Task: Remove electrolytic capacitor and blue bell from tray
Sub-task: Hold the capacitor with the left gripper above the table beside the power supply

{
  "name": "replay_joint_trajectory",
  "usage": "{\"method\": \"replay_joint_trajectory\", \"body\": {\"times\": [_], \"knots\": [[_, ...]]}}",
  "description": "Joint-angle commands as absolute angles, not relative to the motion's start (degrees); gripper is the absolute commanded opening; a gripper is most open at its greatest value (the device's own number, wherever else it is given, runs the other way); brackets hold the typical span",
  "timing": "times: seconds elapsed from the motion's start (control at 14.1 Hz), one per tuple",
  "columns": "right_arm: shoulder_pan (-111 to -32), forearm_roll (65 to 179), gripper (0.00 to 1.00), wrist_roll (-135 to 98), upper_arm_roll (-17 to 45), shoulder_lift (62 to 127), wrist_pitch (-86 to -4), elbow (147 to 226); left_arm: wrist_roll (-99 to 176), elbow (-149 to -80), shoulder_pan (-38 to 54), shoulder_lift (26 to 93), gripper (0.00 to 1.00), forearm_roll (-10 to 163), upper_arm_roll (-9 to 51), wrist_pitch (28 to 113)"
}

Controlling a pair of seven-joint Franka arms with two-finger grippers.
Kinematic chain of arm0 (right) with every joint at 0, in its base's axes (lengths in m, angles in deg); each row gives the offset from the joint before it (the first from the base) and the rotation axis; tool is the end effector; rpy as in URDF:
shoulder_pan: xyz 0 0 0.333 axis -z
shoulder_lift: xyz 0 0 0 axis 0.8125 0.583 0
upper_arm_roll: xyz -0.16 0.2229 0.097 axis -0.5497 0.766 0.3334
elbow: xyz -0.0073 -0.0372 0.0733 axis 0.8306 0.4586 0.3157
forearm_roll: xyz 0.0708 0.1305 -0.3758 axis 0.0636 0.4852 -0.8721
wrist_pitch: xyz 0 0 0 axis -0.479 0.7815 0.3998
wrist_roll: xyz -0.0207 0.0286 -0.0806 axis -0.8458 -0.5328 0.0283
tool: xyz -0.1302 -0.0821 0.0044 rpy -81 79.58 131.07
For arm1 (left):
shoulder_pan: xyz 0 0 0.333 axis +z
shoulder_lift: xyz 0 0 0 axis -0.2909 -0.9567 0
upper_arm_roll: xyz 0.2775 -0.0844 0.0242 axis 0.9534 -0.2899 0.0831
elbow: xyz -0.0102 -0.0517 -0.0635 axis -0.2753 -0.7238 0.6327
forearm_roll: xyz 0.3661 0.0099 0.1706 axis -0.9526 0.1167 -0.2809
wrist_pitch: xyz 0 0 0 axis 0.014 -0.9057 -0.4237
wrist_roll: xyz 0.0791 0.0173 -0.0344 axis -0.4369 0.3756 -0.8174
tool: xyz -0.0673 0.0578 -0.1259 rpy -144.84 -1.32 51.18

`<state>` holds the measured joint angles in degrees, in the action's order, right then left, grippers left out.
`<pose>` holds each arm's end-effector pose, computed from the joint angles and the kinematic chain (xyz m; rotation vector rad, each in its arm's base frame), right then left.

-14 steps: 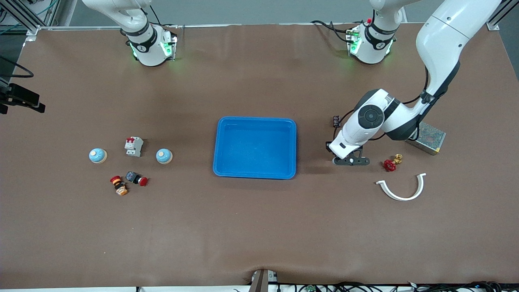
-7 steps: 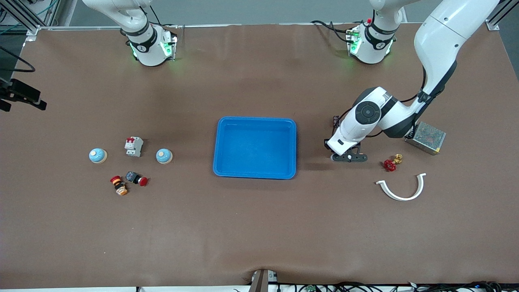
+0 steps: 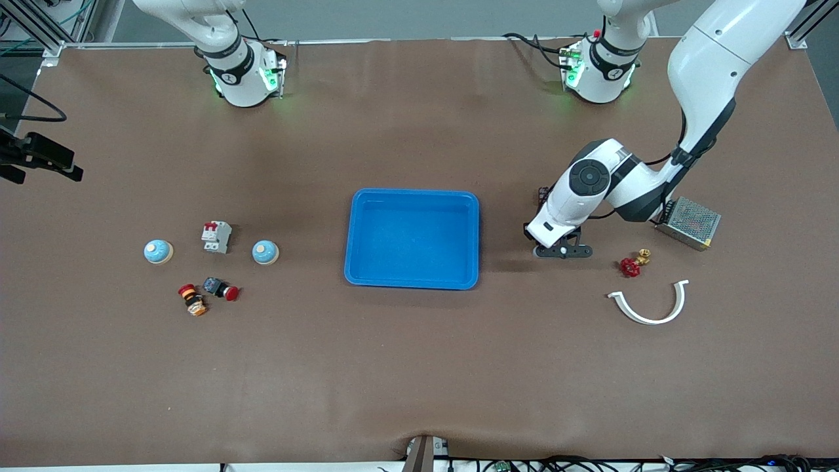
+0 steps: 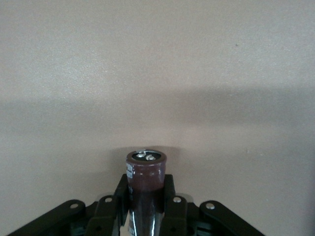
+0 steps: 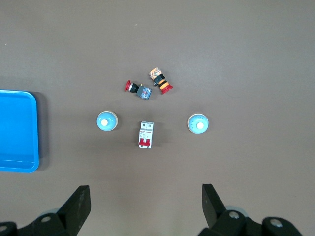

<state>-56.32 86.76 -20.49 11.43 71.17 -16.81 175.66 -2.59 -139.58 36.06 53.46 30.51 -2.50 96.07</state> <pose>0.5600 -0.0552 0.5563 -3.1090 -0.0302 0.0437 0.4953 -0.2334 0.1138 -3.1227 0.0474 0.0113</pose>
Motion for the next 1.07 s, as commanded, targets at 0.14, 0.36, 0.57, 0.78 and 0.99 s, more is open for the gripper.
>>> {"method": "replay_joint_trajectory", "body": {"times": [0.14,0.36,0.57,0.78,0.99], "knots": [[-55.7,85.9,1.0,-20.3,11.3,70.9,-17.1,175.4,-3.9,-140.8,36.9,54.2,0.0,28.7,-3.0,97.9],[-55.7,85.9,1.0,-20.3,11.1,70.9,-17.0,175.3,-3.9,-140.6,36.9,53.9,0.0,28.7,-3.0,97.9],[-56.0,86.0,1.0,-19.4,11.1,70.9,-16.8,175.3,-3.9,-140.6,36.9,53.7,0.0,28.0,-2.9,98.1],[-56.1,86.0,1.0,-19.5,11.2,71.4,-16.7,175.3,-6.4,-140.5,37.0,52.5,0.0,24.6,-2.6,99.1],[-56.0,86.1,1.0,-19.7,11.2,71.6,-16.7,175.3,-8.0,-140.5,37.0,52.3,0.0,23.3,-2.6,99.1]]}}
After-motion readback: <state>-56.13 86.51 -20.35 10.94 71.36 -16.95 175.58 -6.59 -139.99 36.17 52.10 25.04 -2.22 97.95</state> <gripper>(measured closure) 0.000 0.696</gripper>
